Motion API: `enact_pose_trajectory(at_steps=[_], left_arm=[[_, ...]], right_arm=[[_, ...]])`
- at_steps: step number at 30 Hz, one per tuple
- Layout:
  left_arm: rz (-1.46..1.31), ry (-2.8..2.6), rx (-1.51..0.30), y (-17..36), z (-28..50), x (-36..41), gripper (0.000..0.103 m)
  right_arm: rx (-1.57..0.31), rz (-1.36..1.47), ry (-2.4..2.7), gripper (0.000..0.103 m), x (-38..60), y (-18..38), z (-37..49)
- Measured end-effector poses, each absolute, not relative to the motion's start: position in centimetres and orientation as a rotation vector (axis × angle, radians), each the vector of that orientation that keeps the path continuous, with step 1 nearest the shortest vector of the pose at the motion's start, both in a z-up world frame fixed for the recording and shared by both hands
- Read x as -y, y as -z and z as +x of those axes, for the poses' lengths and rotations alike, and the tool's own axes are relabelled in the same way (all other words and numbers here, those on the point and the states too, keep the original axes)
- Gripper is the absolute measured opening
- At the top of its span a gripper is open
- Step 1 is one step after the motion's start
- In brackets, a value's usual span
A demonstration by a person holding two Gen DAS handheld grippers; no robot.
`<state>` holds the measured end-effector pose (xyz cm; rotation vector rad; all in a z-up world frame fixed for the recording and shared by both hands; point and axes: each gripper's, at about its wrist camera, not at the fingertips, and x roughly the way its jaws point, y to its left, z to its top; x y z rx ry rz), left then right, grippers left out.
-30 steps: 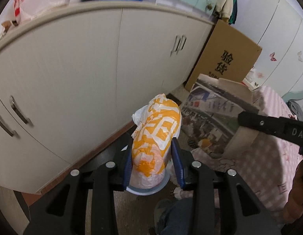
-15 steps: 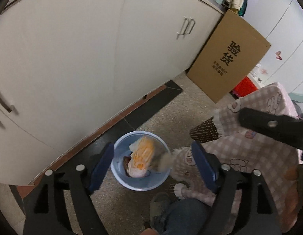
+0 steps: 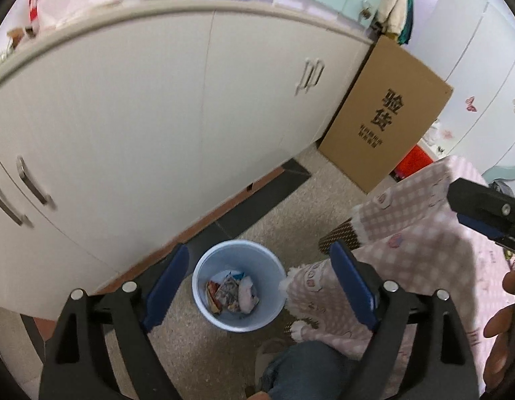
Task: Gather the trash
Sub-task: 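Move both tools back over the table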
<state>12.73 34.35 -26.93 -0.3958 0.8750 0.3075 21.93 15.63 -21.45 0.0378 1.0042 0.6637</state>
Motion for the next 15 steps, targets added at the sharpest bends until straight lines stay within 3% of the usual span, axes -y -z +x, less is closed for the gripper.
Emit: enact_pose_trajectory(at_steps=[15], left_arm=[[-0.244,-0.198,-0.686,15.3,11.6,-24.9,0.089]], right_arm=[[-0.776,0.178,-0.595,0.097,-3.6,12.7,19.5]])
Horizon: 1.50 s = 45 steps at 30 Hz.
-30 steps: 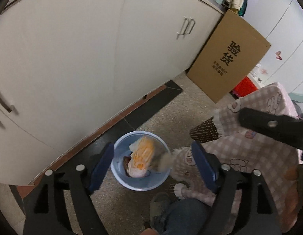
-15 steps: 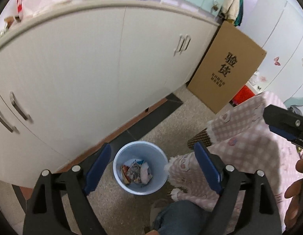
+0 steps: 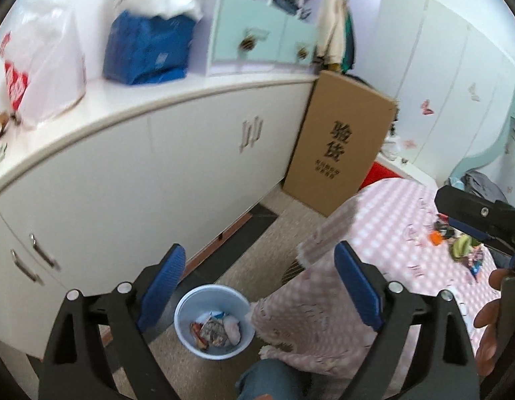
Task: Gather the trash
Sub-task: 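Move both tools back over the table, then grasp the orange bottle cap with the left tool while the right tool grasps the pink snack wrapper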
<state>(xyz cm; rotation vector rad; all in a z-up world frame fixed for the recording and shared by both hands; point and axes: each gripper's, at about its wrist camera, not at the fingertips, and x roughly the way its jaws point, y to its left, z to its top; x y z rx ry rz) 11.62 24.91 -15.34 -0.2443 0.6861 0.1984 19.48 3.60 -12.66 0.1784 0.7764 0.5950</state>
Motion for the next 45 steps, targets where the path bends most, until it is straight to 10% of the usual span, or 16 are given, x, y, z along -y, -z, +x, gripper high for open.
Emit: enact_pose_trajectory(at_steps=[26,45], left_arm=[[-0.054,0.117,-0.638,11.9,14.8,-6.6,0.089],[0.02,0.201,-0.785,18.4,23.3,-1.0,0.089]], right_arm=[[-0.611,0.345,-0.124,0.097,23.0,10.4,14.8],[-0.844,0.267,0.019,0.097,26.3,19.6,19.1]])
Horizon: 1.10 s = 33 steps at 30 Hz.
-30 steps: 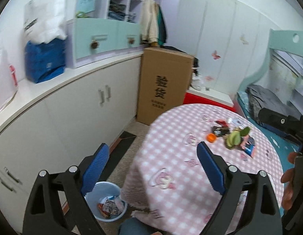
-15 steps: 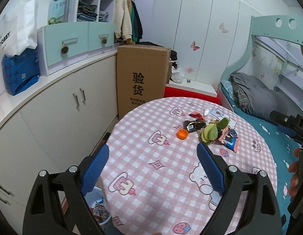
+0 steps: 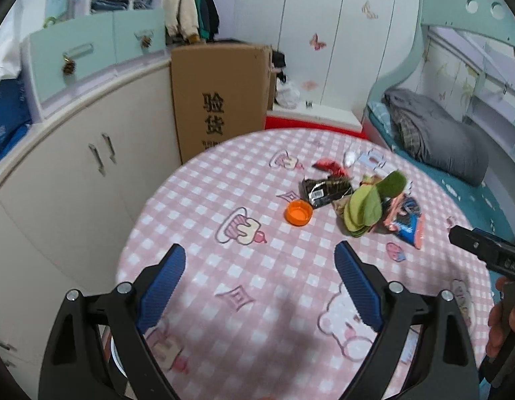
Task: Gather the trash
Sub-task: 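Grasp the orange bottle cap with the left tool while the right tool grasps the pink snack wrapper, then carry the cap and wrapper over the bin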
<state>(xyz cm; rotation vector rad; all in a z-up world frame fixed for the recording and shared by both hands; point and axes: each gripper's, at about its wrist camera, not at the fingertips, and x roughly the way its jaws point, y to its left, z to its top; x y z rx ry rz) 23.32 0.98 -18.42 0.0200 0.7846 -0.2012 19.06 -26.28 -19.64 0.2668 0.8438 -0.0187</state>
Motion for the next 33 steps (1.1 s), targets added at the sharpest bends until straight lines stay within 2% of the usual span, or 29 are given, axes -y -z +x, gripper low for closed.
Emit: enact_pose_trajectory(at_steps=[13,15,16,17,19,20,21,22,24,26,33], left_arm=[[0.121,0.243,-0.905,23.7,31.6,3.7,0.089],[0.126,0.25,-0.91,23.9,32.0,4.0,0.083],[0.126,0.262,-0.923,24.3,32.3,4.2,0.071],[0.138,0.256,-0.914,24.4,32.3,4.4,0.065],[0.166,0.264,-0.9,24.5,32.3,4.8,0.056],[0.168,0.275,-0.897,24.4,32.3,4.8,0.042],[0.172,0.277,-0.894,24.3,32.2,4.9,0.035],[0.17,0.28,-0.896,24.3,32.1,4.8,0.029],[0.149,0.285,-0.9,24.2,31.8,4.5,0.029],[0.13,0.281,-0.9,24.1,31.3,4.0,0.029],[0.061,0.26,-0.881,23.5,27.6,1.4,0.029]], right_arm=[[-0.933,0.196,-0.011,0.097,24.8,23.3,24.5],[-0.945,0.162,-0.011,0.097,24.4,23.8,25.0],[-0.945,0.148,-0.005,0.097,24.2,24.1,25.2],[-0.934,0.132,0.003,0.091,24.1,24.2,25.2],[-0.912,0.09,0.039,0.071,23.9,24.1,25.2],[-0.907,0.084,0.045,0.052,24.0,24.0,25.2],[-0.904,0.089,0.042,0.036,24.1,23.9,25.2],[-0.903,0.122,0.017,0.032,24.5,23.8,25.0],[-0.898,0.145,0.0,0.022,24.9,23.7,24.7],[-0.889,0.175,-0.017,0.017,25.2,23.3,23.9],[-0.862,0.244,-0.048,0.015,25.7,22.3,20.3]])
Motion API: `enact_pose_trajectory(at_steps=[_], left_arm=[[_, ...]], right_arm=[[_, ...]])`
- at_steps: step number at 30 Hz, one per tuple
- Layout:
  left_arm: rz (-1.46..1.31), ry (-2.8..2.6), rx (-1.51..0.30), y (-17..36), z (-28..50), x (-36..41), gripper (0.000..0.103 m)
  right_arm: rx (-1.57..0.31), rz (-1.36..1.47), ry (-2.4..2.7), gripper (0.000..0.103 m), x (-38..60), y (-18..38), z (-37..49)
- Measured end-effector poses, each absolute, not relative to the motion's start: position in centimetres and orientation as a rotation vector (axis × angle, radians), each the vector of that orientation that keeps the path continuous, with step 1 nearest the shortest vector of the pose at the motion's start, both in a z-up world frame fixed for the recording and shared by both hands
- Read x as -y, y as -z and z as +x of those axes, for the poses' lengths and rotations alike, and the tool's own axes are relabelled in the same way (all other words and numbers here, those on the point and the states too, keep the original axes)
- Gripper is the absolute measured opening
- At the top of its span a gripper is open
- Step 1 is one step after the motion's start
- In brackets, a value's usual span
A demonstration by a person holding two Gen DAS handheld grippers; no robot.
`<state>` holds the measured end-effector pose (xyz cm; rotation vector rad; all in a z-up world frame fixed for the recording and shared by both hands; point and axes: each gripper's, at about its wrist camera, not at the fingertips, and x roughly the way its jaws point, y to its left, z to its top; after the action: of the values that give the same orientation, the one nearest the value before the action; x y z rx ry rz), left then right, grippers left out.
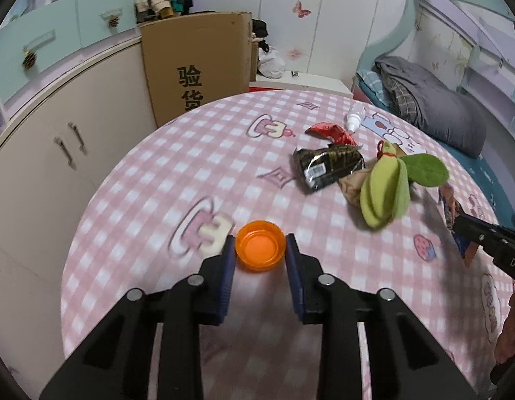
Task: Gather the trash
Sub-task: 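Carry the cap and wrapper over the bin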
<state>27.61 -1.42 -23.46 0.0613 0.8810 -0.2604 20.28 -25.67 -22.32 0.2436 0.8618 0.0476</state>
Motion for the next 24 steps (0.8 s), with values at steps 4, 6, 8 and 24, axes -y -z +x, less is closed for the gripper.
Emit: enact_pose_trajectory(at_steps=[4,6,8,24], left_arm=[[0.017,0.246,-0.869,23.1,25.0,-0.2,0.029],[-0.001,0.242,-0.861,22.7,23.9,-0.9,0.029],[-0.012,0.233,-0.852,22.3,22.7,-1.8,0.029],[-0.138,0.072,-0.766,18.9,17.1,-12.7,0.029]], right_arm=[[-0.857,0.255,-0.066,0.015,25.1,21.9,18.5],[-0.852,0.252,-0.086,0.015,24.5,21.5,17.8],[-0.84,0.239,-0.112,0.015,23.4,20.8,17.3],[-0.792,0.123,-0.316,0.015,12.7,17.0,16.9]])
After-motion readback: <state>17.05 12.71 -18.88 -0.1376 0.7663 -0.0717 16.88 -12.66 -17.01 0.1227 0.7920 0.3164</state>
